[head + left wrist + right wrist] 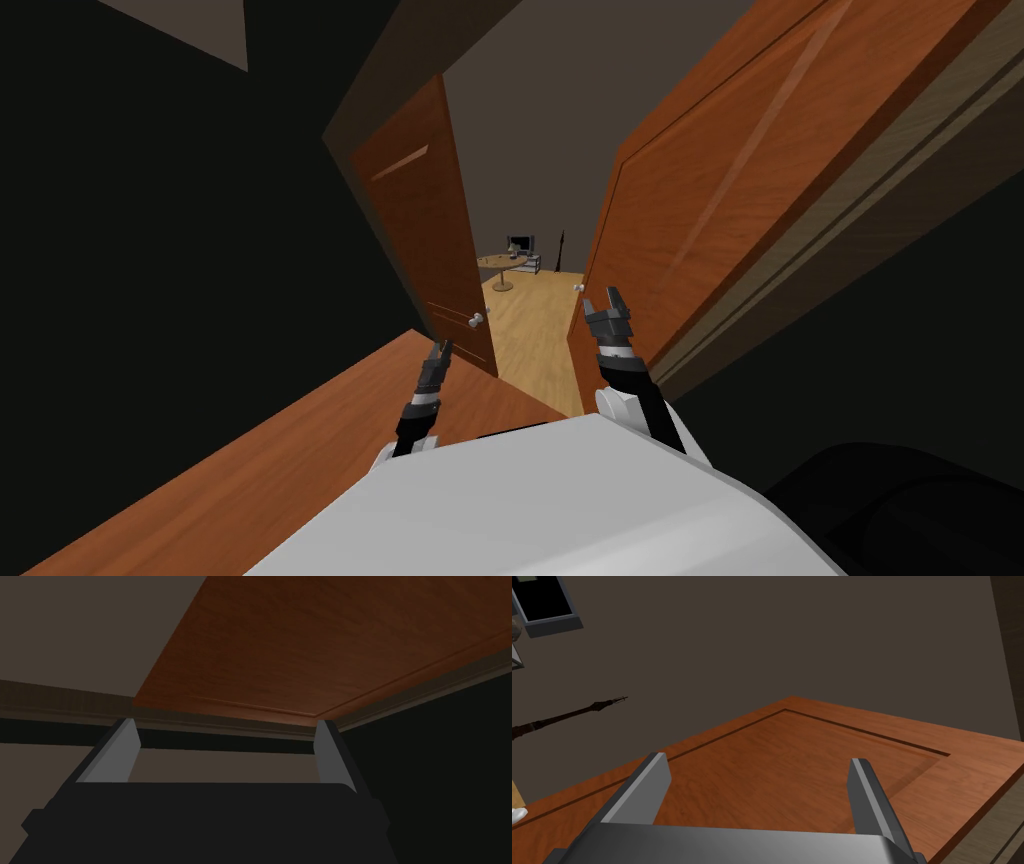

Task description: Push the door open

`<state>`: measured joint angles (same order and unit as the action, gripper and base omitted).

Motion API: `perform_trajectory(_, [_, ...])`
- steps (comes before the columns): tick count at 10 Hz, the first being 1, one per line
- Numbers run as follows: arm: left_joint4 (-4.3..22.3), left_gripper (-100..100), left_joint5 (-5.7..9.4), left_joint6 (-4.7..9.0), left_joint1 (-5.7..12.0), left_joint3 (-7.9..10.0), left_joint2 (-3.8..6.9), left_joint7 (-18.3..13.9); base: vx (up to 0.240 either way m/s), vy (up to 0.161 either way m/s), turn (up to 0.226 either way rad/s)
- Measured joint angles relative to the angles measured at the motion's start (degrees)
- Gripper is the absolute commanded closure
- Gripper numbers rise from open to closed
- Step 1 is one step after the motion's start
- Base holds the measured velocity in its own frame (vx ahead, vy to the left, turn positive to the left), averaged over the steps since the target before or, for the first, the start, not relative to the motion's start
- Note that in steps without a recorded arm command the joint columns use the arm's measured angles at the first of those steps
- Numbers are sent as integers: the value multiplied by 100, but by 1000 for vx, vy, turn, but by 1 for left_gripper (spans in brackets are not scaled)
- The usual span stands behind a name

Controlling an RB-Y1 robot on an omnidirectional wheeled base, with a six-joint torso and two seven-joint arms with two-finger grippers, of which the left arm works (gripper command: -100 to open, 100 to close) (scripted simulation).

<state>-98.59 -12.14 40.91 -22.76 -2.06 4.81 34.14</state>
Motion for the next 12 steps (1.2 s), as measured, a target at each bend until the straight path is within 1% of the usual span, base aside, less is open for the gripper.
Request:
perform_trajectory(1, [132, -100, -53, 38, -12, -3, 26, 132, 84, 113, -138])
perform_trajectory(2, [264, -100, -116, 60, 5, -14, 34, 273, 77, 101, -125])
perform_trajectory(3, [412, -100, -177, 115, -4, -26, 38, 423, 77, 88, -107])
perform_trajectory(5, [818, -100, -290, 219, 111, -16, 60, 717, 78, 95, -109])
perform_trajectory(6, [1003, -100, -340, 283, 124, -10, 83, 853, 63, 91, -136])
perform_trajectory(9, [1340, -100, -508, 374, 90, -31, 141, 1235, 72, 94, -107])
perform_trajectory(10, [1488, -100, -574, 383, 135, -46, 124, 1380, 74, 93, -124])
perform_trajectory(11, [1626, -100, -637, 412, 141, -63, 109, 1530, 82, 102, -109])
perform_trajectory(12, [1793, -100, -693, 481, 141, -72, 101, 1681, 73, 90, -117])
